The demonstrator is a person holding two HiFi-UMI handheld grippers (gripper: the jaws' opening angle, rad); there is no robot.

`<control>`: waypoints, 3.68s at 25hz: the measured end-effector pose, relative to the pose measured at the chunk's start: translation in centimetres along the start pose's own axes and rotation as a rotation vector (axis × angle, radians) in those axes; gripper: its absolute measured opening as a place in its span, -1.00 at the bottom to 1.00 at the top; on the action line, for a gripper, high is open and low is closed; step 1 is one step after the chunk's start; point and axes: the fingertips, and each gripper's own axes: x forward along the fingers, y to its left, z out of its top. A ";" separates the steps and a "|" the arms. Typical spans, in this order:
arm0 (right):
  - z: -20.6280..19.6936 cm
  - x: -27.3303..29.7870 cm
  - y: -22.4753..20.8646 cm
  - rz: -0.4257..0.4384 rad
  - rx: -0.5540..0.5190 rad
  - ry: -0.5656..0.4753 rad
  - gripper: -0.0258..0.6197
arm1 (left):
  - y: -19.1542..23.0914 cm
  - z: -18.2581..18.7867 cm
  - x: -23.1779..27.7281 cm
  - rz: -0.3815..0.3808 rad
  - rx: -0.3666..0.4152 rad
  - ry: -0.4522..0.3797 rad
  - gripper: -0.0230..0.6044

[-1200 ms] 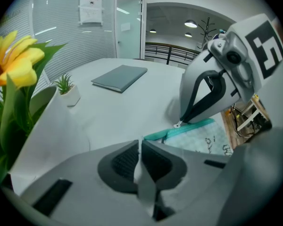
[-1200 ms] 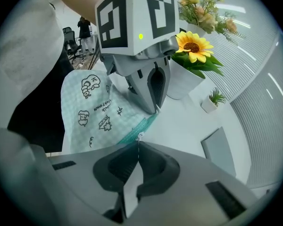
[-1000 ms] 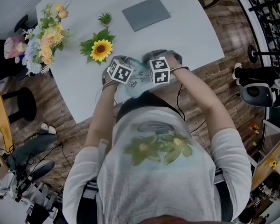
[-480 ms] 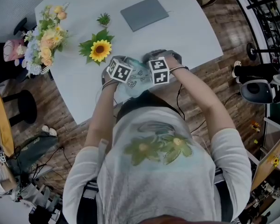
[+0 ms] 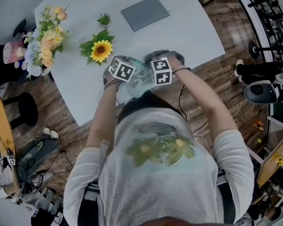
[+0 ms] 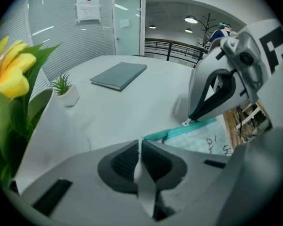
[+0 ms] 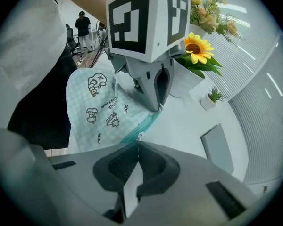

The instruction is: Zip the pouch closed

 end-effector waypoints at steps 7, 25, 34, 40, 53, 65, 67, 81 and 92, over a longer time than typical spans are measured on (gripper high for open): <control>-0.6 -0.2 0.5 -0.002 0.023 0.008 -0.87 | 0.0 -0.1 0.2 -0.002 0.004 0.026 -0.84; -0.5 -0.5 0.6 -0.036 0.026 0.018 -0.87 | 0.0 -0.1 0.2 0.012 0.031 0.033 -0.84; -1.3 -0.9 1.3 -0.044 0.039 0.031 -0.87 | -0.1 0.0 0.1 0.011 0.041 0.022 -0.84; -1.6 -0.9 1.7 -0.043 0.050 0.043 -0.87 | 0.0 0.0 0.2 0.012 0.048 0.020 -0.84; -2.2 -1.5 2.2 -0.069 0.108 0.035 -0.87 | -0.1 0.0 0.1 0.006 0.057 0.020 -0.84; -2.4 -1.6 2.8 -0.060 0.146 0.049 -0.87 | -0.1 0.0 0.1 0.002 0.059 0.020 -0.84; -2.4 -1.7 2.9 -0.063 0.157 0.047 -0.87 | -0.1 0.0 0.1 0.001 0.059 0.018 -0.84; -3.3 -2.4 3.8 -0.083 0.199 0.068 -0.87 | -0.2 0.0 0.0 0.002 0.088 0.021 -0.84; -4.0 -2.7 4.6 -0.104 0.247 0.077 -0.87 | -0.2 0.0 0.0 -0.003 0.106 0.026 -0.84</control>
